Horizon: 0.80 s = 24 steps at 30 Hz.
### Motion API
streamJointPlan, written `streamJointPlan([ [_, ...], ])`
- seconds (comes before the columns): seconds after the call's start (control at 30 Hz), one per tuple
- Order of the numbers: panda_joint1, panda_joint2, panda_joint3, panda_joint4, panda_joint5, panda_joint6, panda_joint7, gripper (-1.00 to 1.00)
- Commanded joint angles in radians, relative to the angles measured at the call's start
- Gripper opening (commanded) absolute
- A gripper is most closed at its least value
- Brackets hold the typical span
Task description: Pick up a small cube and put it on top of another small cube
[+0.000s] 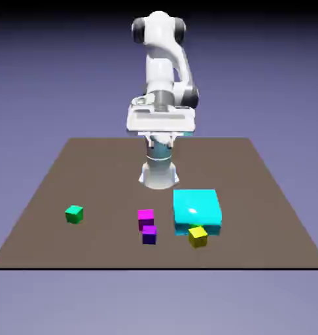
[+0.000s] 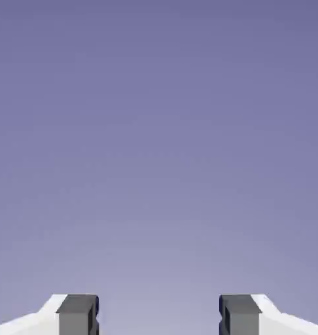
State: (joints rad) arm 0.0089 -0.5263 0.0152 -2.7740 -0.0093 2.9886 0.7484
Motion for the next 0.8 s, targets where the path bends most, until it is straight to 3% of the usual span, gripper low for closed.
streamJointPlan([
  [0.0,-0.003,0.036,0.013,0.030,-0.008,-0.040,0.006,0.00],
  [0.77,-0.063,0.870,0.302,0.716,-0.184,-0.962,0.146,0.00],
])
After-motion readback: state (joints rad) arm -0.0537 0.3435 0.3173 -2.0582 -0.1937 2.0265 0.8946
